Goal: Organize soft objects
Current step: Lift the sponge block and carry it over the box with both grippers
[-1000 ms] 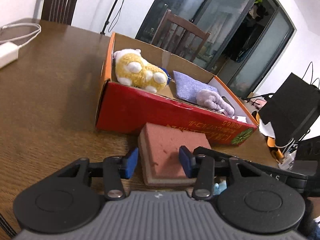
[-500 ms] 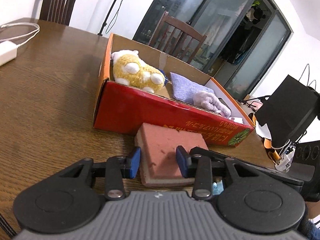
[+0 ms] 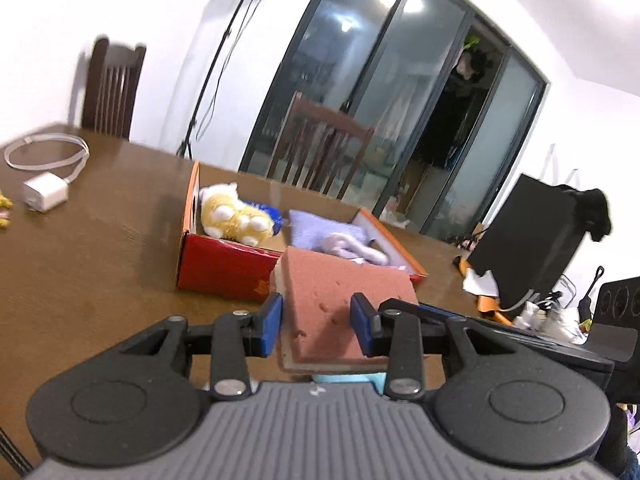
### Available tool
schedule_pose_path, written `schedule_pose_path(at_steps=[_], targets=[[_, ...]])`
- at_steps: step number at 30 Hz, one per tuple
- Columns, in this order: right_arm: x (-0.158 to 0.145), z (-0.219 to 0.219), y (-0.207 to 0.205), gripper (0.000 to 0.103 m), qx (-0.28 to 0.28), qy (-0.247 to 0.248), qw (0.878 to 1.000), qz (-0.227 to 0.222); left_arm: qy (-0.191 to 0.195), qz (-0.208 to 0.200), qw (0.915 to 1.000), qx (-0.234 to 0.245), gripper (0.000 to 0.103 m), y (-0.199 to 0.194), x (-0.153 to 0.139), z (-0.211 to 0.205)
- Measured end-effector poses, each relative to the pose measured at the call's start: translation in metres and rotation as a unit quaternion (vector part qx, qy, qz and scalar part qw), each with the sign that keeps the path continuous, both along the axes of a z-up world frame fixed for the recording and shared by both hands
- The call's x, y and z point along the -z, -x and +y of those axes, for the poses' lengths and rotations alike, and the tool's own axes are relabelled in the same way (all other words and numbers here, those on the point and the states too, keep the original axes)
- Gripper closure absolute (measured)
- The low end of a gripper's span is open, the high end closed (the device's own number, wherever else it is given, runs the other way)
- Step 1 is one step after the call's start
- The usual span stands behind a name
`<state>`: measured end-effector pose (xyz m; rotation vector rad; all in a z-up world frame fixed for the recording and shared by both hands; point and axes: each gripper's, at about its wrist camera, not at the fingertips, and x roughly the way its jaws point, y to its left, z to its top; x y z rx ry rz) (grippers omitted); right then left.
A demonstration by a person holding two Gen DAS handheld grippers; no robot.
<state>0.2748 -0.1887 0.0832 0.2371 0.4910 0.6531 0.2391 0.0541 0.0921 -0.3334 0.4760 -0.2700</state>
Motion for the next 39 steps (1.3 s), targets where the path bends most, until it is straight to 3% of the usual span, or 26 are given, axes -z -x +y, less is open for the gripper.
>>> schedule_pose_path(at_steps=[5, 8, 15, 21, 27, 32, 36, 39], targets=[[-0.01, -0.016, 0.075, 0.064, -0.004, -0.011, 1.0, -0.019, 0.011, -0.018, 0.9997, -0.014, 0.065, 0.076, -0.004, -0.014], [-0.01, -0.021, 0.106, 0.064, -0.006, -0.003, 1.0, -0.027, 0.001, -0.02, 0.9997, -0.012, 0.065, 0.1, -0.004, -0.023], [-0.015, -0.027, 0.132, 0.064, -0.008, -0.008, 0.999, -0.038, 0.003, -0.031, 0.9994, -0.018, 0.065, 0.114, -0.009, -0.024], [-0.014, -0.024, 0.119, 0.064, -0.007, -0.01, 0.999, -0.031, 0.001, -0.029, 0.9994, -0.019, 0.065, 0.097, -0.008, -0.021], [-0.026, -0.016, 0.063, 0.064, -0.002, -0.006, 0.999, -0.037, -0.013, -0.048, 0.9987, -0.016, 0.065, 0.036, -0.026, -0.013], [-0.046, -0.001, -0.031, 0.064, -0.009, -0.026, 1.0, -0.011, -0.054, -0.065, 0.9961, -0.025, 0.065, -0.051, -0.051, -0.004], [-0.045, 0.018, -0.11, 0.064, 0.002, -0.012, 1.0, 0.021, -0.046, -0.018, 0.9985, -0.023, 0.065, -0.134, -0.041, 0.009], [-0.028, 0.03, -0.163, 0.064, 0.006, -0.005, 0.998, 0.064, -0.049, 0.021, 0.9981, -0.032, 0.065, -0.177, -0.022, 0.016]])
